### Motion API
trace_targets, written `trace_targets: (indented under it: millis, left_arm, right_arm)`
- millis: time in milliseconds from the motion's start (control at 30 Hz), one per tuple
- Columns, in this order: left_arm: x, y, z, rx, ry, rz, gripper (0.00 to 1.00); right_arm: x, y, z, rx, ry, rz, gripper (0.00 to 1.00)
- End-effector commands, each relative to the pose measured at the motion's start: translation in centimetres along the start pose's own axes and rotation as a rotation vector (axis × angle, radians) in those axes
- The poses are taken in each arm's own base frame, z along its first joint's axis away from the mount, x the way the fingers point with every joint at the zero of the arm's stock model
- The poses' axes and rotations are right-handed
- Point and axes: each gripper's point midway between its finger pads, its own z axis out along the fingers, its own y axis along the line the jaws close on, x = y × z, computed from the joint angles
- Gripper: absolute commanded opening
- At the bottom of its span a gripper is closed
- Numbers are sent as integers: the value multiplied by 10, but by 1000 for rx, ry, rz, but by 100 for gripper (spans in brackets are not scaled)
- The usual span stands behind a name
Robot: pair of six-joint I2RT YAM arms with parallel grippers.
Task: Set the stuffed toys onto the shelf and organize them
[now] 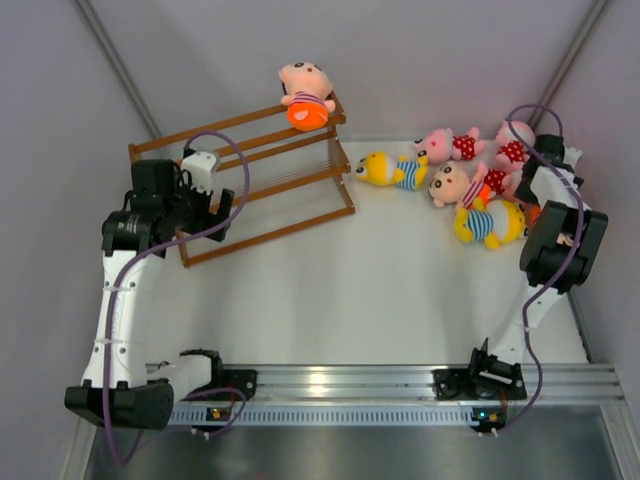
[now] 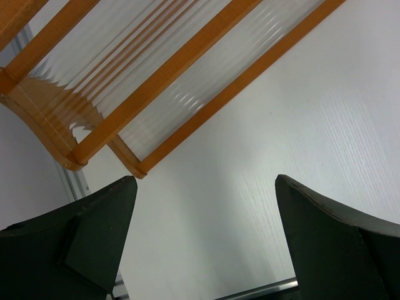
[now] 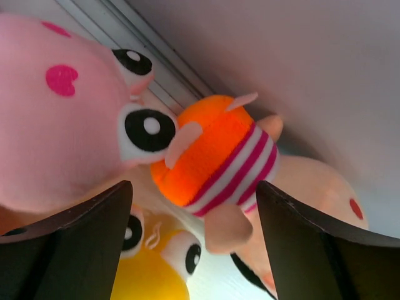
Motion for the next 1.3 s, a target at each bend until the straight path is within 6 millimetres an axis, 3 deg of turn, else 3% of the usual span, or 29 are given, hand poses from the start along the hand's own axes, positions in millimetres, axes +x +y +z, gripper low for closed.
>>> trace_targets:
  millis: [0, 133, 233, 333, 367, 467, 500, 533, 600, 633, 700, 767, 800, 867, 900, 933, 967, 1033, 1067, 1100, 1167, 1267]
  left_arm:
    - [-18, 3, -8, -12, -45, 0, 98]
    - [-24, 4, -8, -8, -49, -1, 98]
    - [-27, 3, -10, -7, -61, 4, 98]
    - [-28, 3, -14, -6, -70, 10, 98]
    - [-26, 2, -14, -1, -69, 13, 98]
    - [-24, -4, -15, 25, -63, 18, 98]
    - [-22, -5, -14, 33, -54, 17, 98]
    - [-23, -6, -13, 43, -52, 16, 98]
    - [-25, -11, -10, 75, -55, 11, 98]
    - [-26, -13, -11, 84, -62, 13, 98]
    - [-33, -19, -18, 115, -94, 16, 98]
    - [-36, -25, -24, 142, -114, 23, 98]
    - [-36, -28, -28, 154, -123, 26, 98]
    - [-34, -36, -31, 190, -128, 26, 98]
    - [-34, -38, -35, 195, -139, 29, 98]
    - [-32, -40, -36, 208, -137, 29, 98]
    - [-32, -41, -39, 211, -144, 35, 98]
    - [-33, -47, -47, 234, -162, 47, 98]
    - [-34, -50, -52, 248, -172, 61, 98]
    - [-36, -53, -56, 264, -187, 70, 98]
    - [-43, -68, -73, 334, -239, 102, 98]
    - [-50, -92, -98, 462, -323, 161, 98]
  right_arm:
    - [-7, -2, 9, 52, -3, -41, 79]
    - [13, -7, 13, 78, 2, -33, 77]
    - [9, -10, 6, 73, -28, -13, 69]
    - [14, -14, 8, 80, -18, -15, 51]
    - [15, -18, 9, 98, -17, -15, 31]
    - [17, -26, 1, 108, -11, -17, 0]
    - [20, -27, -4, 99, -15, -13, 0]
    - [3, -33, -23, 83, -69, 17, 0]
    - [-5, -35, -46, 55, -119, 23, 0]
    - [-23, -41, -74, 31, -190, 50, 0]
    - [-36, -34, -108, -25, -258, 11, 0]
    - [-53, -33, -154, -90, -353, -43, 0]
    - [-57, -15, -181, -147, -403, -96, 0]
    - [-64, -1, -229, -231, -504, -237, 0]
    - [-55, 32, -264, -342, -563, -326, 0]
    - [-53, 37, -294, -396, -629, -394, 0]
    - [-38, 64, -328, -524, -680, -477, 0]
    - [-21, 75, -374, -655, -770, -605, 0]
    - [-5, 87, -396, -764, -798, -669, 0]
    - [20, 96, -431, -894, -835, -743, 0]
    - [58, 108, -478, -1152, -873, -843, 0]
    - [115, 111, -547, -1521, -917, -951, 0]
